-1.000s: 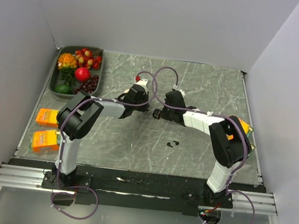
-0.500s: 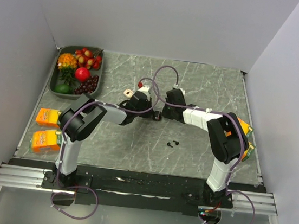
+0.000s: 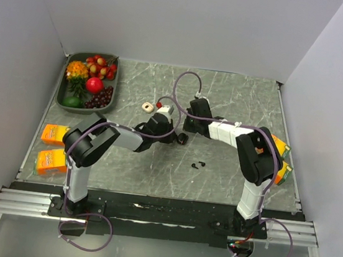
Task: Insert the wireless bluetooth earbuds into the charging case
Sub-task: Adjust the charging case at the center of the board.
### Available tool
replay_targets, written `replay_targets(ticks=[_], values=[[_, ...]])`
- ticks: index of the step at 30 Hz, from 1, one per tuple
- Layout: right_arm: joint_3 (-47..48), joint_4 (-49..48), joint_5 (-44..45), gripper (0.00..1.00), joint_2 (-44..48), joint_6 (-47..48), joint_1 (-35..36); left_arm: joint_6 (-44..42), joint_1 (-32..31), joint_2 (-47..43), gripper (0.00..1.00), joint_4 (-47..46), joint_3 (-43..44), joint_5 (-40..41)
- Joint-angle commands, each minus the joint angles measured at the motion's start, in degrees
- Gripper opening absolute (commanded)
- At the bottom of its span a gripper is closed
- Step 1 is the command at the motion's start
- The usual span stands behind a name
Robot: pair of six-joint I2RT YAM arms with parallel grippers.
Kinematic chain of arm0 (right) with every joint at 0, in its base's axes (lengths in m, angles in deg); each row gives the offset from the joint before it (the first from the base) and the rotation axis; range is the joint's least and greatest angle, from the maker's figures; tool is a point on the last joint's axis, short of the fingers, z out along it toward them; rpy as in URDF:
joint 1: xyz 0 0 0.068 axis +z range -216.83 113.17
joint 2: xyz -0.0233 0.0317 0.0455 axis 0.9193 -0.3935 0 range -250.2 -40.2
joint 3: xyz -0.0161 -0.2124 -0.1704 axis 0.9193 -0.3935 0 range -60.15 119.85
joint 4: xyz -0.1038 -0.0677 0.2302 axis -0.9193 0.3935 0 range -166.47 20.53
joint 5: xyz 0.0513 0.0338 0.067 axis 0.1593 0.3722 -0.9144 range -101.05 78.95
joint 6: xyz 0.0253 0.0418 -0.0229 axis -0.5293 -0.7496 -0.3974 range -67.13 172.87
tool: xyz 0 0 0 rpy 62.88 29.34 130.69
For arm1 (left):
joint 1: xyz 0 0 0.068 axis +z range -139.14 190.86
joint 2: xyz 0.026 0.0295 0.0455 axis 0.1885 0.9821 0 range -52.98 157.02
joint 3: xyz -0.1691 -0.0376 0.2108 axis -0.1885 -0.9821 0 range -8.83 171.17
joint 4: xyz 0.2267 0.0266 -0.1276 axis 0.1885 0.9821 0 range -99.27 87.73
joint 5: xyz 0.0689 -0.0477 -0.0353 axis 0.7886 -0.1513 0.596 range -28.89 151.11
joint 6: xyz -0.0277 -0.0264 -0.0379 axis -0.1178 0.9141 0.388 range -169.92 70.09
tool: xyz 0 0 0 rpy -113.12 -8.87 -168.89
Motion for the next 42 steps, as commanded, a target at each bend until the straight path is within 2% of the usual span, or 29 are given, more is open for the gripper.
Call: replay_targets(ticks=[1,5,11,13,14,15,17,18,22,26,29,35,42], values=[[1.11,-1.23,0.0,0.0,0.92,0.21,-0.91,1.92,-1.65,-5.63,0.01,1.86,-2.14,4.01],[-1.44,-1.41,2.28,0.0,5.76,-1.11,-1.53,1.13,-1.83,-11.86,0.02,3.35,-5.83,10.59],[-3.99,2.2,2.28,0.05,10.68,-2.34,-1.18,-1.24,-1.92,-11.0,0.03,7.65,-2.59,16.66],[-7.14,2.11,1.06,0.14,13.39,-1.82,-0.83,-0.46,-1.92,-11.26,0.02,9.42,-1.09,18.78],[-8.29,1.76,0.36,0.24,14.28,-1.55,-0.56,-0.1,-1.83,-12.57,0.02,9.68,-1.35,19.3],[-9.17,1.84,-1.13,0.42,15.07,-1.64,-0.39,1.03,-1.92,-13.45,0.04,9.86,-2.74,20.88],[-10.23,3.51,-1.23,0.54,16.92,-2.69,0.14,3.84,-1.92,-16.69,0.06,10.47,-5.72,22.64],[-10.24,3.69,-1.49,0.56,17.8,-3.65,0.49,4.64,-2.1,-17.84,0.07,10.39,-6.96,23.78],[-6.2,8.43,-0.97,0.61,16.67,-6.12,2.77,8.6,-3.85,-26.0,0.12,10.65,-13.2,30.11],[-0.23,16.15,3.33,0.7,12.63,-9.36,6.03,12.81,-5.35,-33.57,0.23,11.44,-20.31,33.89],[3.03,18.36,5.35,0.71,8.94,-10.6,7.08,13.96,-5.96,-39.11,0.28,12.06,-24.01,35.57],[6.73,23.99,11.15,0.71,3.13,-11.92,7.61,14.31,-6.58,-45.09,0.3,14.17,-26.84,35.92],[4.61,23.55,11.6,0.73,2.78,-13.59,7.79,14.4,-7.02,-47.21,0.33,12.15,-29.56,36.36]])
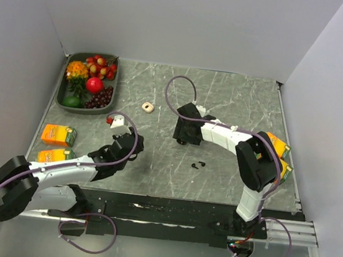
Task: Insert the wireless bluetooth earbuds into the charging case
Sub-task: Adjust the charging case at the center of the board.
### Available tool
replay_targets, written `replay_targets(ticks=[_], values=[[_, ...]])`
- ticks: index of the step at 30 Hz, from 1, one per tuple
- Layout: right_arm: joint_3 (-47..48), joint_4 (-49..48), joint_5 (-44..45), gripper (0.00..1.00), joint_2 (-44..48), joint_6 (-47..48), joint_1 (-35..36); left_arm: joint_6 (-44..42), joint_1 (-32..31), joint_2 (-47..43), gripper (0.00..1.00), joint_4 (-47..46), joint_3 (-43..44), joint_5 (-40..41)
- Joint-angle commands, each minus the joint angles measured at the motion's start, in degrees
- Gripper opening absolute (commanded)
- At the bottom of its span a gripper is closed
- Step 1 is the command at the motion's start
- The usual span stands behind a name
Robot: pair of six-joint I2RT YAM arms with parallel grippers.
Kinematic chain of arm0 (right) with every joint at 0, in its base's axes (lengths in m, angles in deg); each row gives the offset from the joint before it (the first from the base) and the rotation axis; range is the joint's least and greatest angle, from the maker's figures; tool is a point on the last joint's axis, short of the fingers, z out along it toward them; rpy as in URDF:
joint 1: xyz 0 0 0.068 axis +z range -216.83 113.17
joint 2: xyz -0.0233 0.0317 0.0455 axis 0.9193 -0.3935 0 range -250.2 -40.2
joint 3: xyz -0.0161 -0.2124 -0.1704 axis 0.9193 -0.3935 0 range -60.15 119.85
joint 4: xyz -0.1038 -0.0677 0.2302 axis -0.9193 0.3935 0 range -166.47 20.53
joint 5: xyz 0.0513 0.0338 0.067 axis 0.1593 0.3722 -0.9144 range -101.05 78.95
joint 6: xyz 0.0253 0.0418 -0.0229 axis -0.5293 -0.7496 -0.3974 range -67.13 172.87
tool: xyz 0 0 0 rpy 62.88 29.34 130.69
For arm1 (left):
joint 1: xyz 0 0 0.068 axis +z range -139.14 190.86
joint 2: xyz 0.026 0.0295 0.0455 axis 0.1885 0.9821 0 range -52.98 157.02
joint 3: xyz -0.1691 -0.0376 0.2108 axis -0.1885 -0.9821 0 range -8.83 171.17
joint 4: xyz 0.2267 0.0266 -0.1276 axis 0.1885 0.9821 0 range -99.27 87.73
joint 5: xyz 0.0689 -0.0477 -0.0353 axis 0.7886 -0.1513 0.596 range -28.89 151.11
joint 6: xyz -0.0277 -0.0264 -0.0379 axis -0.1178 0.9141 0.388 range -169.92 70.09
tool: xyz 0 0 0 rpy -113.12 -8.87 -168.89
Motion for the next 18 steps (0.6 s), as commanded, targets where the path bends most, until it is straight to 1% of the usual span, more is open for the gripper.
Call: replay_targets(ticks=[1,6,12,15,16,18], values=[[1.16,2.2,2.53,0.73,-0.8,-2.31,0.14,0.98,-0.27,-0.81,0.33,-1.73,-0.76,1.65],[4.14,3.43,2.88,0.73,-3.79,-1.96,0.14,0.46,-0.35,-1.16,0.34,-1.73,-0.93,1.3],[6.0,3.61,3.76,0.69,-5.82,0.32,0.4,0.19,-0.35,-1.95,0.33,-2.08,-1.46,1.12],[5.82,3.17,3.85,0.58,-5.82,3.22,0.58,0.1,-0.35,-2.04,0.31,-1.91,-1.2,0.77],[5.48,2.91,3.85,0.47,-5.73,3.92,0.67,0.19,-0.35,-2.12,0.31,-1.82,-1.2,0.69],[4.16,2.12,4.37,0.36,-4.85,6.56,0.49,0.1,-0.53,-2.47,0.3,-1.82,-1.28,0.33]])
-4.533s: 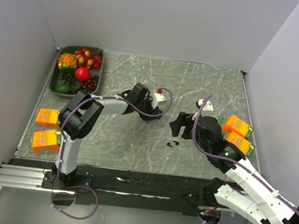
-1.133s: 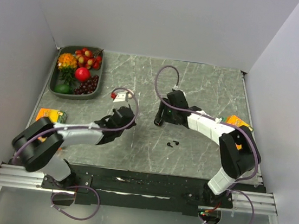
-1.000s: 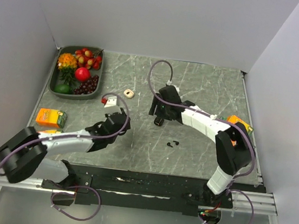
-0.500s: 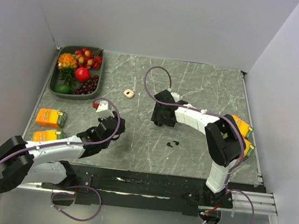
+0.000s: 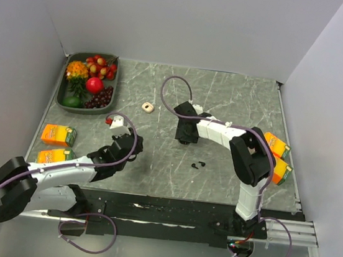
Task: Insert the wireless bluetooth earbuds into the charging case
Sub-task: Adjust the charging case at the center of the board.
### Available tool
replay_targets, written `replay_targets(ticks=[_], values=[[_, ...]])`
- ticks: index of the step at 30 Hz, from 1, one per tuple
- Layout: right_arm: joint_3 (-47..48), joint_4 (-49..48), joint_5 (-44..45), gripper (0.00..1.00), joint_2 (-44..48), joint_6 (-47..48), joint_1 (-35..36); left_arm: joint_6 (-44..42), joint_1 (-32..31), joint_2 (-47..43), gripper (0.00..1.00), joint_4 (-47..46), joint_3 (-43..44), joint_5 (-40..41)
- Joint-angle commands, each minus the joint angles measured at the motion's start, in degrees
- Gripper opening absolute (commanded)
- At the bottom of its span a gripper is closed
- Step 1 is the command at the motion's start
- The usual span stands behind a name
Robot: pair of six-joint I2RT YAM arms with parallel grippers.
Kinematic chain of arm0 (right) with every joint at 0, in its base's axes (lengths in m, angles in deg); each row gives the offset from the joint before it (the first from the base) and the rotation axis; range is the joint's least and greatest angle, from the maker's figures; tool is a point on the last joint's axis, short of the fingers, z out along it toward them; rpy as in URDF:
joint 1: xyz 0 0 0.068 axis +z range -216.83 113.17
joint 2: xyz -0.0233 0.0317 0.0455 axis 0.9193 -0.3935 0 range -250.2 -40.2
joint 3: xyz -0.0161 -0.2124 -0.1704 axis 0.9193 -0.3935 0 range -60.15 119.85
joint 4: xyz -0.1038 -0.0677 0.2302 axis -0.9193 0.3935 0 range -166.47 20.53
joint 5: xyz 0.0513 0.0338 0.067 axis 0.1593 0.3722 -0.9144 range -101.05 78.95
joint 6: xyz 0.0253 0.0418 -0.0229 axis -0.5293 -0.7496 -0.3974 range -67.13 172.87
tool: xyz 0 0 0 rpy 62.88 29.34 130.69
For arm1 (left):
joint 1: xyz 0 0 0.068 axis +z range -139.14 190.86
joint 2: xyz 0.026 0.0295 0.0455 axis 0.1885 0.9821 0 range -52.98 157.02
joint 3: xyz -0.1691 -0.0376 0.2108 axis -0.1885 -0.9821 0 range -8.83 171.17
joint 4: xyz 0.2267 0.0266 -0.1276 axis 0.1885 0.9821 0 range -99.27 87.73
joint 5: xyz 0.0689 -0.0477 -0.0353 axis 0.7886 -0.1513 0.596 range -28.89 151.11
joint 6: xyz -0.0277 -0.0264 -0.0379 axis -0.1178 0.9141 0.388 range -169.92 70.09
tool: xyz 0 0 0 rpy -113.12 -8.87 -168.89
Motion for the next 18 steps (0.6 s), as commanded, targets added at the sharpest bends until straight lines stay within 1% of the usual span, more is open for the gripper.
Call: replay_targets(ticks=[1,3,4,7,8,9,10,13,14,17,18], values=[[-0.41,-1.73,1.88,0.27,0.26,5.29,0.51,0.08,-0.51,-1.78,0.3,-1.8,-0.19,0.14],[-1.82,-1.91,2.5,0.21,1.75,8.45,0.95,-0.01,-0.68,-2.13,0.3,-1.8,-0.28,-0.21],[-2.26,-2.61,2.59,0.17,2.37,11.86,1.3,0.08,-0.77,-2.22,0.29,-1.54,-0.28,-0.3],[-3.31,-3.92,5.3,0.11,5.0,17.94,4.99,0.17,-1.21,-3.36,0.29,-0.83,-0.98,-0.48],[-3.93,-4.63,5.31,0.09,6.32,22.13,7.17,0.43,-1.21,-3.8,0.29,-0.31,-1.33,-0.31],[-4.37,-5.24,4.62,0.08,7.11,24.26,7.98,0.69,-1.47,-4.84,0.29,0.13,-1.59,-0.04],[-4.72,-5.69,4.78,0.05,7.82,25.59,8.85,0.96,-1.56,-5.55,0.29,0.74,-2.21,0.31],[-6.91,-8.5,-2.57,0.0,11.07,32.88,9.48,4.19,-2.09,-9.41,0.32,4.87,-3.61,2.15],[-8.84,-10.85,-5.12,0.0,13.16,34.55,9.48,5.0,-2.09,-10.64,0.33,6.19,-3.97,2.51],[-12.88,-14.03,-11.45,0.0,17.21,40.88,9.65,7.11,-2.26,-15.13,0.33,10.41,-5.29,2.86],[-14.2,-17.0,-13.13,0.0,18.27,42.38,9.48,7.55,-2.27,-16.88,0.34,11.38,-6.16,2.86]])
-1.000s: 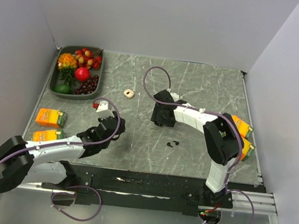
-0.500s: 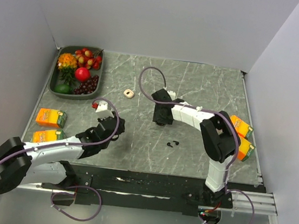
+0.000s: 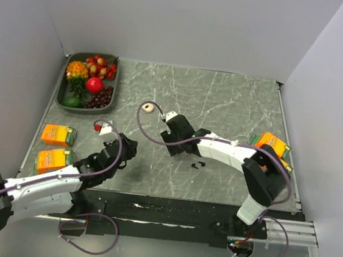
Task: Insert the wireless bluetooth earbuds into the charging case
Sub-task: Adjust the charging case at the center of the board.
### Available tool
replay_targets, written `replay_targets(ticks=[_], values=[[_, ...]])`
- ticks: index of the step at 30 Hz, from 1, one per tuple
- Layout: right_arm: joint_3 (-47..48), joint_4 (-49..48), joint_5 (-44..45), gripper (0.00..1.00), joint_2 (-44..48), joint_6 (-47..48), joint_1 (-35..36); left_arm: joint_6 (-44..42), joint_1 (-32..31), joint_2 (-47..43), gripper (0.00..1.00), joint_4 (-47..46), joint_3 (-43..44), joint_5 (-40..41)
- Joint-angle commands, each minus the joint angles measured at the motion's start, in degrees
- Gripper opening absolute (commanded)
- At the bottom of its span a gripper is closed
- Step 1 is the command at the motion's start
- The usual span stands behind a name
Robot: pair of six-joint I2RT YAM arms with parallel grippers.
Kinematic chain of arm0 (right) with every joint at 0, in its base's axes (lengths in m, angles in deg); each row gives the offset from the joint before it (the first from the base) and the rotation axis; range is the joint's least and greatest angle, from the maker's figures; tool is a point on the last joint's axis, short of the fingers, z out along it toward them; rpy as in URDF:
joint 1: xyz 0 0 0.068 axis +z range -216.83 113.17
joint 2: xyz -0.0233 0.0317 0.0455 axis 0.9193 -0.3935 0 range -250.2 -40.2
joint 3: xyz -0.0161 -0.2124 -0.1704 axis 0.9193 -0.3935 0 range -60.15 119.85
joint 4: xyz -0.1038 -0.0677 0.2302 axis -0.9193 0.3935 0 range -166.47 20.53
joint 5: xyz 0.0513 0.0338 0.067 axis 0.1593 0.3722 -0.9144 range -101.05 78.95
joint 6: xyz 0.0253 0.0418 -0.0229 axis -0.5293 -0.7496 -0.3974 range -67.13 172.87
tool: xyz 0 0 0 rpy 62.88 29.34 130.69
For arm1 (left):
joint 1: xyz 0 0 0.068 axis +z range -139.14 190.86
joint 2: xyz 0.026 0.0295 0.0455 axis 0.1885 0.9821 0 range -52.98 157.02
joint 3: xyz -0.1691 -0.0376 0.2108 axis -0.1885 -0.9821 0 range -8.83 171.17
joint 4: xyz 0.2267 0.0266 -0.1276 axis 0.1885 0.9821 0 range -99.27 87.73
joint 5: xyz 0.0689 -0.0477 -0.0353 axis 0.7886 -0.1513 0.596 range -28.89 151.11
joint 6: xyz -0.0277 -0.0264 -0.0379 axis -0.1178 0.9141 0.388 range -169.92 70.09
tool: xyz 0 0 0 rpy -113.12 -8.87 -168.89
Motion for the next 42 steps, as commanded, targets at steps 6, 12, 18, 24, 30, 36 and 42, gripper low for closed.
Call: replay_targets(ticks=[6,12,18,24,30,36,42], values=[[-4.05,-8.88,-15.25,0.01,6.41,19.92,-2.0,4.26,-0.5,-8.93,0.36,3.82,-5.48,0.23],[-1.6,-6.86,-19.47,0.0,3.08,24.84,-1.92,3.64,-0.5,-9.38,0.36,3.99,-5.4,-2.05],[2.45,-1.76,-19.56,0.09,-1.93,26.69,-1.74,2.94,-0.49,-7.89,0.37,3.02,-5.14,-4.51],[1.48,-1.05,-19.56,0.19,-2.99,26.26,-1.39,2.32,-0.5,-7.62,0.37,3.11,-4.96,-4.6],[1.4,-0.79,-16.67,0.42,-1.6,23.54,-1.12,1.27,-0.5,-7.89,0.58,2.41,-5.31,-5.13],[0.78,-0.79,-14.2,0.5,1.39,22.65,-0.25,1.44,-0.49,-6.75,0.77,2.58,-4.7,-4.61],[-0.27,-1.14,-13.32,0.82,1.58,22.21,0.28,1.35,-0.49,-4.54,0.81,2.67,-3.29,-4.87]])
